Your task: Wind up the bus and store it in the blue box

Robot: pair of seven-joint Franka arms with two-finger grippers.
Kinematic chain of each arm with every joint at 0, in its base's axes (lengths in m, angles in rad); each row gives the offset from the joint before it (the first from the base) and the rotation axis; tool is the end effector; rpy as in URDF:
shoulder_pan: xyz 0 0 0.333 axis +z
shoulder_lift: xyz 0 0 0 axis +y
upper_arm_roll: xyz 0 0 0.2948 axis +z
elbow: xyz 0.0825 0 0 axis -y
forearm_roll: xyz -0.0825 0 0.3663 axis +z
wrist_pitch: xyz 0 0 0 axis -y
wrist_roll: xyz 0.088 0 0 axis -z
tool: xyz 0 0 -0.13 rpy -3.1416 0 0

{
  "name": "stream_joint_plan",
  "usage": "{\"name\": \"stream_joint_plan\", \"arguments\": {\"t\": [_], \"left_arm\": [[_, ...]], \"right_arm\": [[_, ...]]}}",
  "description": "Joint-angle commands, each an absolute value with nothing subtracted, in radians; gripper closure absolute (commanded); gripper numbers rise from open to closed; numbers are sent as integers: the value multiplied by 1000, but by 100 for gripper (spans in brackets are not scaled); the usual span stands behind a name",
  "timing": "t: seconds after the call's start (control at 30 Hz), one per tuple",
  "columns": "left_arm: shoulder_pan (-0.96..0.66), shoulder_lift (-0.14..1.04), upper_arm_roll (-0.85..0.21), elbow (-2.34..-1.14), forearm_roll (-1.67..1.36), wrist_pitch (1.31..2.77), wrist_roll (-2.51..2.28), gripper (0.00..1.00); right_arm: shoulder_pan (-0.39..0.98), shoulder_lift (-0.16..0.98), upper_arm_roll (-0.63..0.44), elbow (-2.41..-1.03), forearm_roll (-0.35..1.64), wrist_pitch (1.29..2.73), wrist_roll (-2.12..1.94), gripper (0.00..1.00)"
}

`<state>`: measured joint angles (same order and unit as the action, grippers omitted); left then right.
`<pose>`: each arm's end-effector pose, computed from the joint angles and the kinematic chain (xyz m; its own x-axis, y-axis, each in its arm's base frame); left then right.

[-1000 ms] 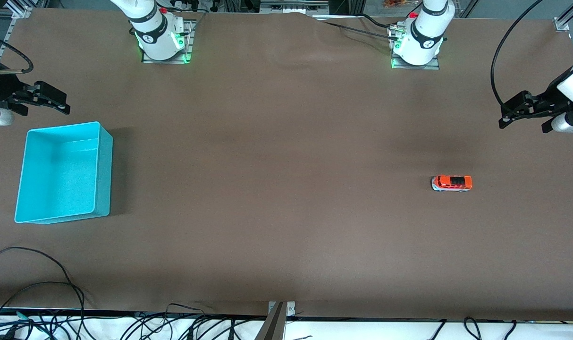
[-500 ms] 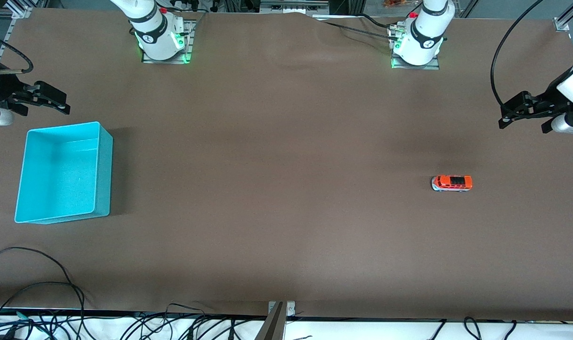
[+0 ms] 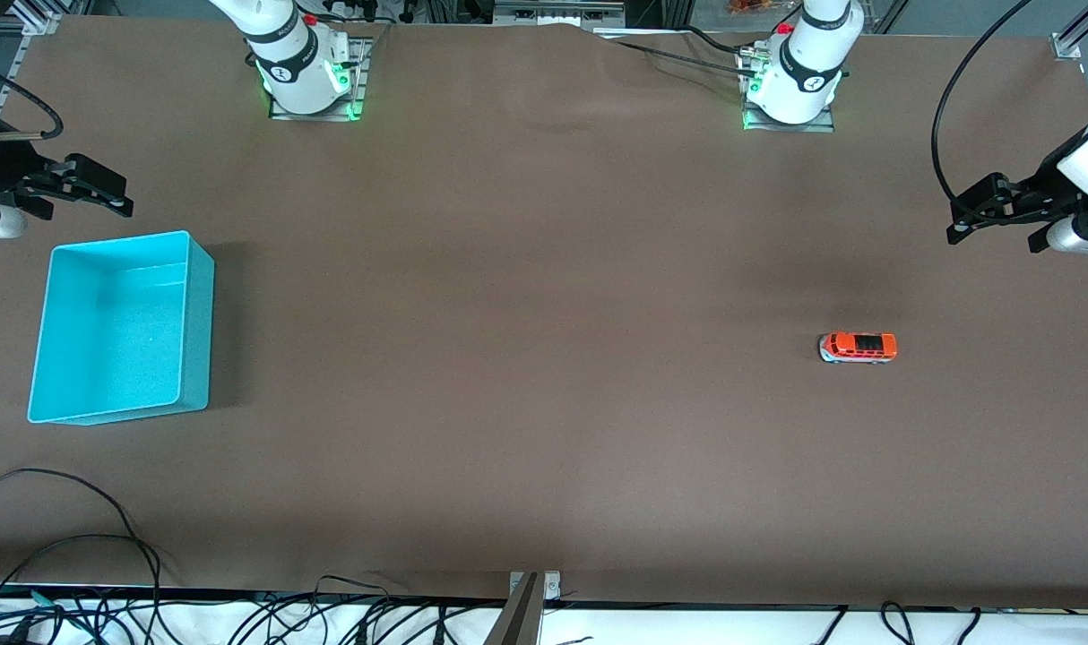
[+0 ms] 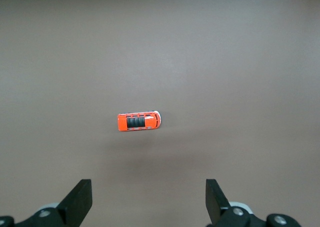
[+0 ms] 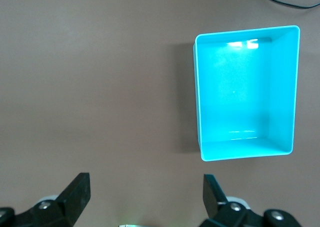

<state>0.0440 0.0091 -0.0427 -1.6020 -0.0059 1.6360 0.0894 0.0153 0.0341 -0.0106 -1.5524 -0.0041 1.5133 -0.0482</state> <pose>0.5457 0.0001 0.5669 0.9958 -0.0876 0.0254 -0.0877 -0.9961 0.0040 0.5383 0.0021 0.5655 0.9959 0.0526 -0.0733 0.0528 -0.9986 0.0009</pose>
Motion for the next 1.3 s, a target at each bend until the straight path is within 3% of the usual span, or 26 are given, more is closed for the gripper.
{"name": "stream_joint_plan", "arguments": {"t": [0.0, 0.9, 1.27], "left_arm": [[43, 17, -46, -1585, 14, 1617, 80, 0], [41, 28, -46, -1582, 15, 1623, 97, 0], [41, 87, -45, -1582, 14, 1626, 276, 0]], "right_arm": [[12, 38, -12, -1537, 8, 1503, -40, 0], [12, 38, -12, -1537, 6, 1503, -40, 0], [12, 38, -12, -1537, 6, 1503, -40, 0]]}}
